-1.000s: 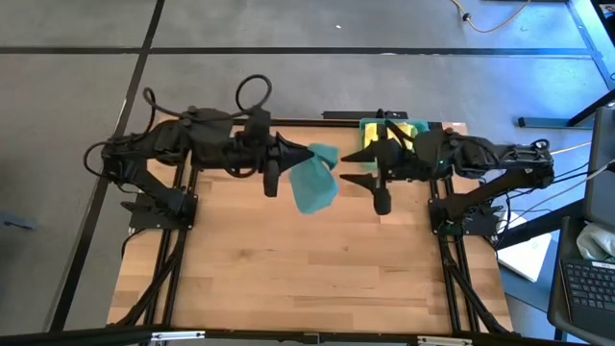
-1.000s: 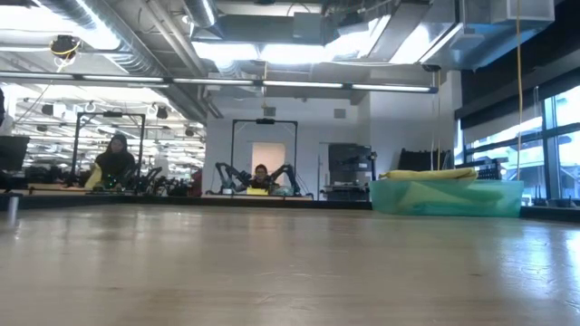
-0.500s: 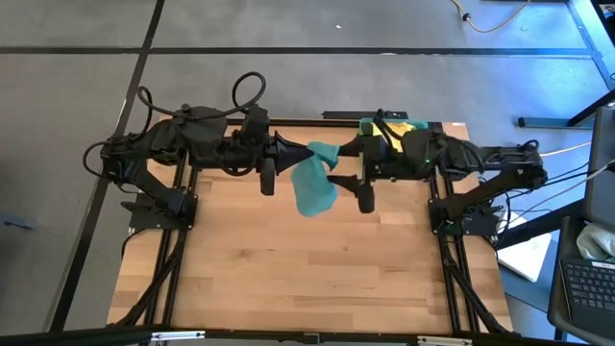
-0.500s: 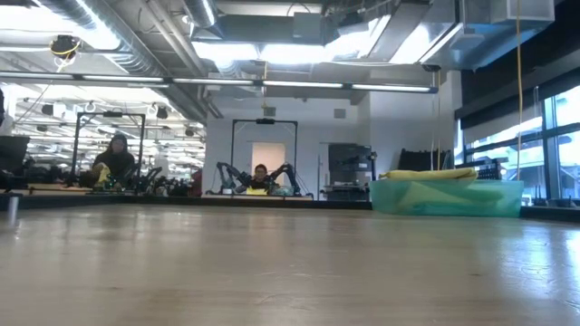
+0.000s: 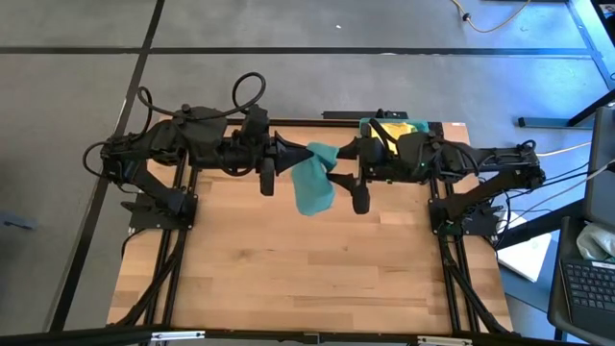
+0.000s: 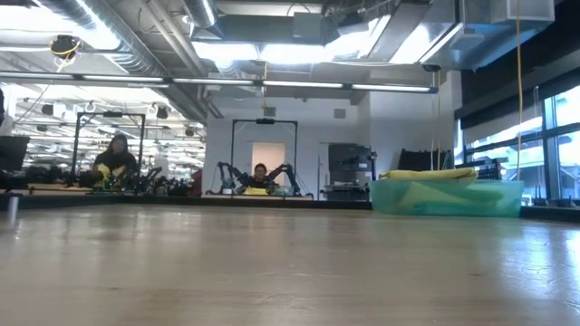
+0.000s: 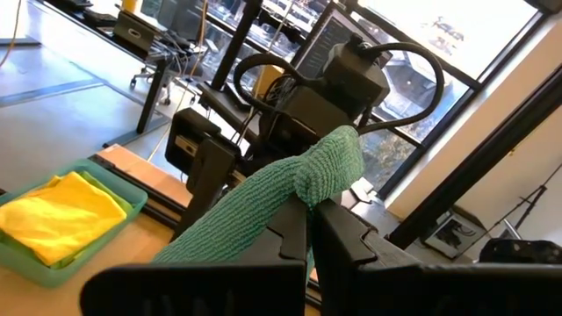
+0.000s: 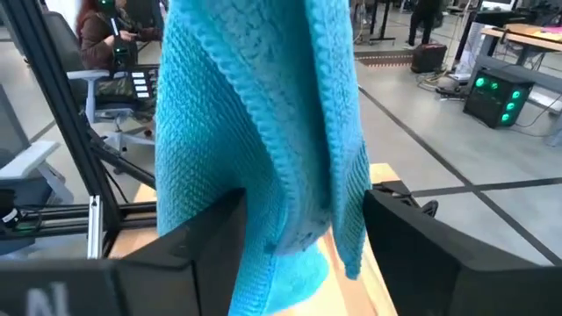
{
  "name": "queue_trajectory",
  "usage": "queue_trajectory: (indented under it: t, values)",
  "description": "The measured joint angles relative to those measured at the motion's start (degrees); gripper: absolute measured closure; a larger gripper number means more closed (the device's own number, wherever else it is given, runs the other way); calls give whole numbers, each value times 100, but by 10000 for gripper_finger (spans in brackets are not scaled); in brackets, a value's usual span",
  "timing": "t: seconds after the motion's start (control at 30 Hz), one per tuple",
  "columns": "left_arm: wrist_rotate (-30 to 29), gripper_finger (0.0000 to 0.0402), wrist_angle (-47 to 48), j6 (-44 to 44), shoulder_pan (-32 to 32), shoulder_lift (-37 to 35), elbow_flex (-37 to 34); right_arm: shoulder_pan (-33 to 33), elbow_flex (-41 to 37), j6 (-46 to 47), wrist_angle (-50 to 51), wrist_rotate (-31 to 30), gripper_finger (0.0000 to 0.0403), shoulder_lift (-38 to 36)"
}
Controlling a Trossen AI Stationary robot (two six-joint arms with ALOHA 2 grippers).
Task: Fold microfiber towels
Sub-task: Fold the blue microfiber cloth
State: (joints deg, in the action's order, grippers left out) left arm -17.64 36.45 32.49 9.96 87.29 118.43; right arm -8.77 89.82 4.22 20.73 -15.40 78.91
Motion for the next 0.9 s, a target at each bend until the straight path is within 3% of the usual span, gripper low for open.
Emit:
queue_trajectory:
  t: [0.3, 0.63, 0.9]
  values:
    - [41, 401, -1, 0, -2, 0, 0, 83, 0, 75, 85, -362, 229, 0]
    - [41, 401, -5, -4, 74, 0, -2, 107, 2, -152, 231, -555, 390, 0]
    - [78, 401, -5, -7, 74, 0, -2, 111, 2, -616, 127, -557, 396, -109]
